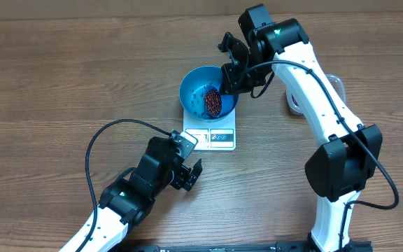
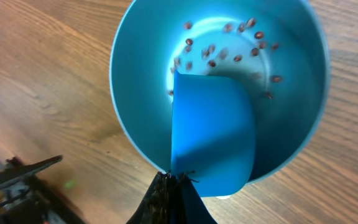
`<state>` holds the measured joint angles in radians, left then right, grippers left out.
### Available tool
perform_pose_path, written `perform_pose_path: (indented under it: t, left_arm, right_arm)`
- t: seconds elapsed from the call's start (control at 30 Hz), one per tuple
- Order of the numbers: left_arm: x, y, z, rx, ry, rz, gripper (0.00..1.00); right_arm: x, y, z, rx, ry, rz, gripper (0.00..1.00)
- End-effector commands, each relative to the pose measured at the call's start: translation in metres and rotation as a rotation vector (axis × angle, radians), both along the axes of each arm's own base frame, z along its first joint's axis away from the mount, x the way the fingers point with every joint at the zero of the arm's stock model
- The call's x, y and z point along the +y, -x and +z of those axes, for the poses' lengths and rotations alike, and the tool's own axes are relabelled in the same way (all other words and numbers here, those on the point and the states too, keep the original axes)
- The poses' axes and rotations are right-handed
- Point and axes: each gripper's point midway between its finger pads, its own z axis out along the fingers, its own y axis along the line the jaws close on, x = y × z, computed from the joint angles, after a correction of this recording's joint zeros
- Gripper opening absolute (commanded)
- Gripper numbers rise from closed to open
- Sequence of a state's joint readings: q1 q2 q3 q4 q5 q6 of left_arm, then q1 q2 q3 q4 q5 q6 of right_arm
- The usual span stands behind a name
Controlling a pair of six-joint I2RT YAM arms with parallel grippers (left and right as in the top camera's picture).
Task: Scoop item into bowl and weigh 150g on scale
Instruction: 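Tilt the scoop with the right gripper to pour beans into the bowl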
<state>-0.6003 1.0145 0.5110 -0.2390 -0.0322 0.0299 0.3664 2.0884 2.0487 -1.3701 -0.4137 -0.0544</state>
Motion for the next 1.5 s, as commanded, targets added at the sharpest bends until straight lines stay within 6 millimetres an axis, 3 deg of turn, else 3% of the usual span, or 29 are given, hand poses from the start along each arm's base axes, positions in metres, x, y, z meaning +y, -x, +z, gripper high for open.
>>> perform_pose_path:
  t: [0.0, 0.23, 0.43, 1.13, 1.47]
  left_arm:
    - [-0.001, 0.001, 0.003, -0.011, 0.006, -0.016, 0.99]
    - [-0.001, 0.001, 0.003, -0.011, 0.006, -0.016, 1.0]
    - [-0.001, 0.001, 0.003, -0.011, 0.006, -0.016, 1.0]
    - [-0.001, 0.001, 0.003, -0.011, 0.006, -0.016, 0.99]
    - [-0.001, 0.001, 0.003, -0.011, 0.006, -0.016, 1.0]
  right_arm:
    - [0.0, -0.013, 0.025, -0.11, 0.009, -0.012, 0.04]
    - [0.002, -0.033, 0.03, -0.201, 0.005, -0.023, 0.04]
    - [-0.002, -0.039, 0.026, -0.253, 0.095, -0.031, 0.04]
    - [0.025, -0.019, 0.022, -0.42, 0.409, 0.052, 0.04]
    - [0.026, -0.019, 0.024, -0.458, 0.466, 0.053, 0.04]
